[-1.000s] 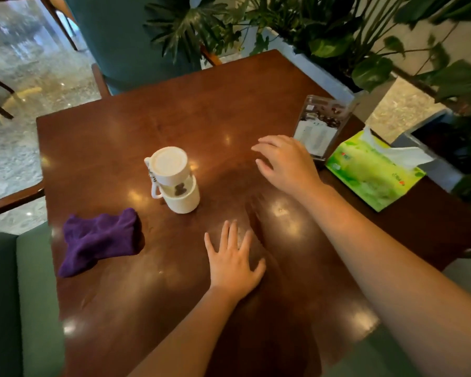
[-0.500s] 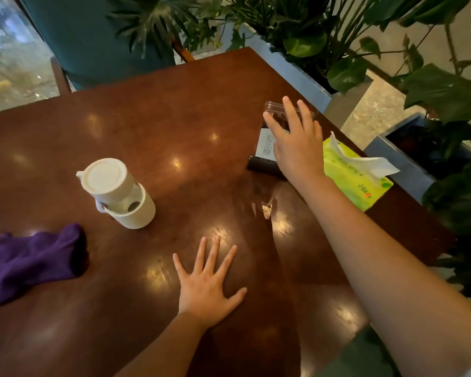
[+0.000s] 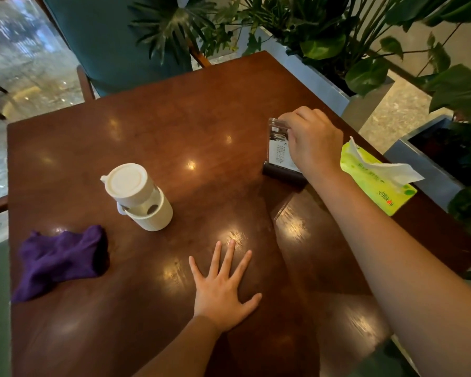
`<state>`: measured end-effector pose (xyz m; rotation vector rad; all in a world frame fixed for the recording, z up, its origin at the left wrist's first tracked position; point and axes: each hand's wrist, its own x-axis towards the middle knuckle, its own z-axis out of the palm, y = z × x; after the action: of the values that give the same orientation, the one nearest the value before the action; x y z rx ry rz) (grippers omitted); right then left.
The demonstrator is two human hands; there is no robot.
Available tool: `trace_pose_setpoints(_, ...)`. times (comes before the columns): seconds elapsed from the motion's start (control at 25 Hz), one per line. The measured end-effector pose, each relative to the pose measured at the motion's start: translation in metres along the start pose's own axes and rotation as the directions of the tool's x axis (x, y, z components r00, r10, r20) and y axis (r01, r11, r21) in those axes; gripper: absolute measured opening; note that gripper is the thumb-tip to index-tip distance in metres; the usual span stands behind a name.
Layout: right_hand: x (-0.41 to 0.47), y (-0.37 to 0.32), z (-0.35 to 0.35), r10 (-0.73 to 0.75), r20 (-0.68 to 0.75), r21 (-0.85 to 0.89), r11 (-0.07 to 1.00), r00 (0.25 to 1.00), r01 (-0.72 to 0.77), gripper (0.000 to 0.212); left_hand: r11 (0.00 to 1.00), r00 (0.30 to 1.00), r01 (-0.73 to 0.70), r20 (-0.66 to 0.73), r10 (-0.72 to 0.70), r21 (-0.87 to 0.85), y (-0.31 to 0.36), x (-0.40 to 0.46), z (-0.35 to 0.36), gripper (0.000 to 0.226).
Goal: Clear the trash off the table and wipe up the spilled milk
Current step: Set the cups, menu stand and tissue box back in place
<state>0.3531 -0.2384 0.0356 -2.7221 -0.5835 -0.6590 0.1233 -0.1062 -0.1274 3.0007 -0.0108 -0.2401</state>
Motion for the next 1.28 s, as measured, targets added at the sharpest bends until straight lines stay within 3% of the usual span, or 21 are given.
trace_pose_setpoints(0.24, 0.012, -0.042, -0.013, -0.336, 0.121, 0.187, 0.932, 0.934, 0.311, 0.025, 0.999, 0.999, -0.011, 0.04, 0.013, -0.053, 0.001, -0.001, -0.003, 0.084)
trace_pose_setpoints(0.44, 0.033, -0.079, -0.007, -0.389, 0.237, 0.427, 0.865, 0.89, 0.264, 0.027, 0.999, 0.999, -0.011, 0.038, 0.013, -0.042, -0.003, 0.0, 0.0, 0.082)
trace_pose_setpoints(0.64, 0.041, -0.11, 0.009, -0.469, 0.284, 0.495, 0.819, 0.836, 0.291, 0.026, 0.997, 0.998, -0.03, 0.061, 0.034, -0.066, -0.005, 0.002, 0.003, 0.083)
trace_pose_setpoints(0.8, 0.044, -0.12, 0.014, -0.478, 0.275, 0.468, 0.824, 0.834, 0.319, 0.027, 0.998, 0.993, -0.025, 0.115, 0.031, -0.051, -0.005, 0.005, -0.006, 0.083)
trace_pose_setpoints(0.96, 0.036, -0.121, 0.011, -0.522, 0.194, 0.277, 0.841, 0.83, 0.464, 0.029, 0.996, 0.994, -0.046, 0.099, 0.053, -0.071, -0.006, 0.004, 0.001, 0.082)
trace_pose_setpoints(1.12, 0.007, -0.113, 0.01, -0.331, 0.072, 0.185, 0.931, 0.941, 0.313, 0.024, 0.997, 0.984, -0.059, 0.165, 0.068, -0.055, -0.006, 0.005, 0.0, 0.082)
trace_pose_setpoints(1.28, -0.004, -0.114, 0.018, -0.293, 0.104, 0.327, 0.913, 0.95, 0.246, 0.023, 0.996, 0.984, -0.048, 0.168, 0.06, -0.073, -0.005, 0.006, -0.002, 0.082)
